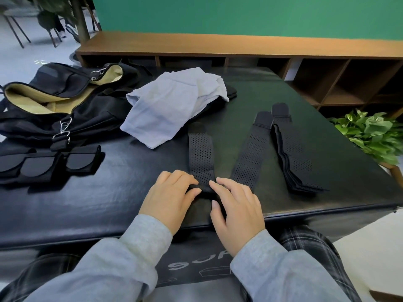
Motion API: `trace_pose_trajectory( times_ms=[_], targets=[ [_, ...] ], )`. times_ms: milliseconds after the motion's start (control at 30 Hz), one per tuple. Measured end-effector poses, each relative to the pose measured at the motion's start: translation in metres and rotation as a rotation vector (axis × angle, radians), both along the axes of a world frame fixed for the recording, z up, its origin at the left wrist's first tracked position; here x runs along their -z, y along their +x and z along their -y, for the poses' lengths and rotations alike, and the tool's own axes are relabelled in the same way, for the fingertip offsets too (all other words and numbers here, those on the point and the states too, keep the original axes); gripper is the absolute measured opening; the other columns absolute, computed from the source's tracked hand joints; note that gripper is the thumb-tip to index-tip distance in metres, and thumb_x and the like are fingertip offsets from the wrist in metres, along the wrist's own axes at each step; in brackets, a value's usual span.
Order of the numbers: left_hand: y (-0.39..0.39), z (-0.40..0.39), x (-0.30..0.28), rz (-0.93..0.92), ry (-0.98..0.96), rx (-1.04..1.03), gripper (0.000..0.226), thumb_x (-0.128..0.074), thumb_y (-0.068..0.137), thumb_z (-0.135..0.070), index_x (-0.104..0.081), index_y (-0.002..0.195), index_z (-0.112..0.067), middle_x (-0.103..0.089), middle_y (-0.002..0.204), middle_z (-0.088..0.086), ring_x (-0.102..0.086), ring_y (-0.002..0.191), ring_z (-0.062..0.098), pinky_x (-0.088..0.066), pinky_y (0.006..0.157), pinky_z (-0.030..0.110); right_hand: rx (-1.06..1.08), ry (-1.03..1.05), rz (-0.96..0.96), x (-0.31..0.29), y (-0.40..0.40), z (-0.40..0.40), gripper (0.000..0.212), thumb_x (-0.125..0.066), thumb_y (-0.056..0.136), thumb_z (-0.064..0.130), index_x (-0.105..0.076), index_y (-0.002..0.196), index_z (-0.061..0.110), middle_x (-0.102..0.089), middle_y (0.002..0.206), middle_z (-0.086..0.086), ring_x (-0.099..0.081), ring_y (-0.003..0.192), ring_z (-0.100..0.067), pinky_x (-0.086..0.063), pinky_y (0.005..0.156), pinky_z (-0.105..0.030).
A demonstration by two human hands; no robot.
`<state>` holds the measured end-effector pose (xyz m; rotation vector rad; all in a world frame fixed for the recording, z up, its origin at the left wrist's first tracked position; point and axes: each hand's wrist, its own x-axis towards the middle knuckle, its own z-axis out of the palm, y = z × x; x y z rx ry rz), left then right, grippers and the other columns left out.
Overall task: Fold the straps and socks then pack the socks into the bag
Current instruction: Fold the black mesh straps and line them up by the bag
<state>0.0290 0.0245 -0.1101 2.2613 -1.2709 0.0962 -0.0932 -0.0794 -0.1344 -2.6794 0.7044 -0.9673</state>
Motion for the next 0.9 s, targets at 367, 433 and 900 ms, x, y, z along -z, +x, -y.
trace_pose_trajectory(
  times_ms=[367, 433, 900],
  targets=[
    [-0.004, -0.013, 0.002, -0.239, -0.189, 0.049, 0.038, -0.031, 0.082, -0.055, -0.061, 0.088, -0.033, -0.056, 0.086, -0.023, -0.049, 0.093, -0.002, -0.04, 0.075, 0.015, -0.113, 0.068, 0.162, 0.004, -0.003, 0.002, 0.017, -0.05, 0.086, 0.029, -0.059, 0.099, 0.027, -0.065, 0.105, 0.015, -0.054, 0.104, -0.006, -0.031, 0.091, -0.019],
    [-0.006, -0.014, -0.001, -0.277, -0.17, 0.037, 0.024, -0.029, 0.08, -0.059, -0.05, 0.083, -0.046, -0.057, 0.083, -0.019, -0.05, 0.092, -0.001, -0.039, 0.072, 0.013, -0.123, 0.091, 0.182, 0.004, -0.003, 0.002, 0.015, -0.049, 0.086, 0.029, -0.055, 0.1, 0.028, -0.065, 0.104, 0.015, -0.054, 0.106, -0.005, -0.029, 0.094, -0.018],
    [-0.011, -0.016, 0.0, -0.44, -0.286, -0.04, 0.031, -0.065, 0.084, -0.016, -0.042, 0.086, -0.037, -0.059, 0.087, -0.015, -0.056, 0.087, -0.002, -0.04, 0.075, 0.006, -0.065, 0.248, 0.247, 0.003, -0.004, -0.001, 0.012, -0.046, 0.083, 0.035, -0.043, 0.094, 0.033, -0.052, 0.095, 0.023, -0.044, 0.089, -0.001, -0.03, 0.085, -0.014]
  ],
)
